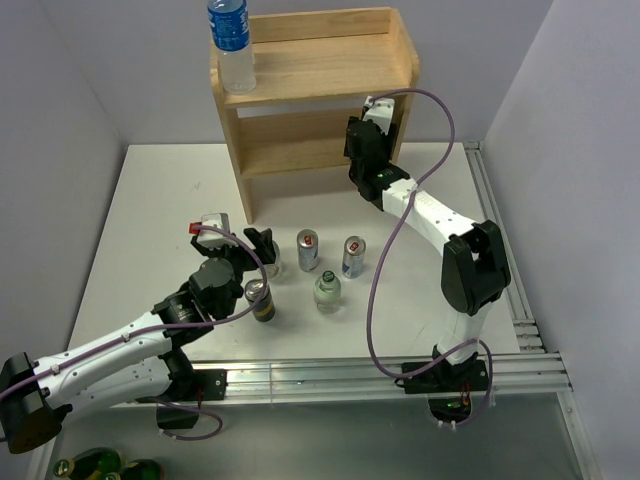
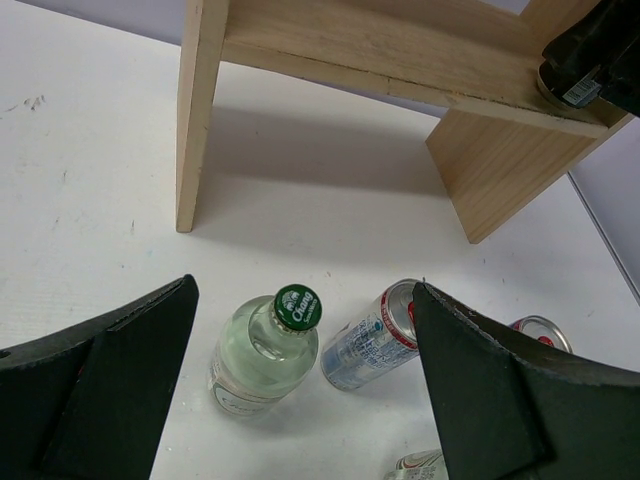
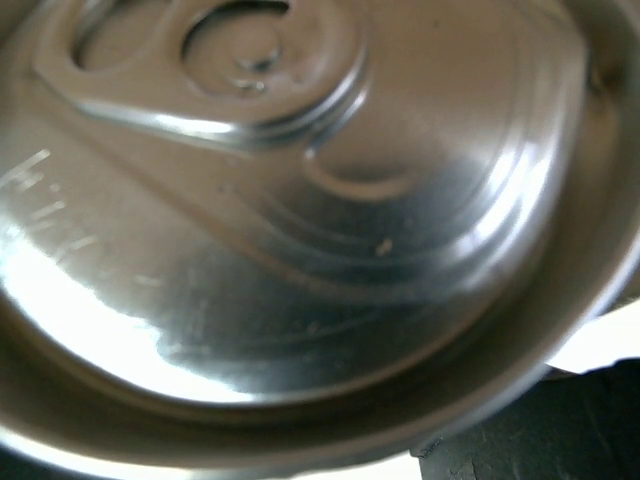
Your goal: Place and organize the beverage onto the shelf
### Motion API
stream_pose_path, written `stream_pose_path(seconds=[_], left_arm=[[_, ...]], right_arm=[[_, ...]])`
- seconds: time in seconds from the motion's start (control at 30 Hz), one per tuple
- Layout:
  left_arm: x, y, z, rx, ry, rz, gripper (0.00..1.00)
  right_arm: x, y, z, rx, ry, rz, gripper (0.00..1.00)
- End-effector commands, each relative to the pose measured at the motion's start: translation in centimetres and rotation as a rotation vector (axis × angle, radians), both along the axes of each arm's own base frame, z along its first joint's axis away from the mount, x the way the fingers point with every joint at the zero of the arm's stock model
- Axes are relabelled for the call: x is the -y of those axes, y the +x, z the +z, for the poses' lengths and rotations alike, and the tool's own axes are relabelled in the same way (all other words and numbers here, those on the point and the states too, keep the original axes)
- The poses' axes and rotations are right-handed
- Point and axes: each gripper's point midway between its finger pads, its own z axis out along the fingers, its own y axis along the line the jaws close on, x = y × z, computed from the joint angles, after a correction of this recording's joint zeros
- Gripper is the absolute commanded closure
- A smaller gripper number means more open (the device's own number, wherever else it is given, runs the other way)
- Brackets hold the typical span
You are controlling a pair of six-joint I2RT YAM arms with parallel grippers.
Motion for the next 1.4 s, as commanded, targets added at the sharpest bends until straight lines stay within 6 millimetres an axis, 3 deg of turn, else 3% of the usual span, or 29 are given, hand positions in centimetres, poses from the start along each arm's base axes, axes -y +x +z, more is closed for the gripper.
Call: stream_pose_path(seconds=[0.0, 0.03, 0.1, 0.13, 0.43, 0.83, 1.13, 1.37], left_arm=[[-0.1, 0.2, 0.8, 0.024, -0.013, 0.010, 0.04], [-0.1, 0.2, 0.7, 0.023, -0.011, 0.008, 0.04], [-0.1, 0.2, 0.7, 0.022, -0.011, 0.008, 0.04], [-0.2, 0.2, 0.7, 0.022, -0.011, 0.011, 0.04], [-0.2, 0.2, 0.6, 0.021, -0.009, 0.011, 0.04], [-0.3, 0.2, 0.7, 0.023, -0.011, 0.014, 0.04], [-0.3, 0.2, 0.9, 0.025, -0.016, 0.013, 0.04], [-0.4, 0.1, 1.0, 0.028, -0.021, 0.011, 0.04]], right_arm=[[0.4, 0.9, 4.5, 0.127, 0.066, -0.038, 0.58], [0.4, 0.8, 4.4, 0.129, 0.072, -0.038, 0.43], [0.5, 0.7, 4.5, 0.131, 0.073, -0.041, 0.35], [0.5, 0.7, 4.6, 0.132, 0.076, -0.040, 0.27], [0.6, -0.1, 5.6, 0.152, 0.086, -0.032, 0.23], [0.2, -2.8, 6.6, 0.173, 0.107, -0.011, 0.22], [-0.4, -5.5, 7.3, 0.181, 0.115, 0.011, 0.21], [-1.3, -9.3, 7.0, 0.177, 0.131, 0.046, 0.21]])
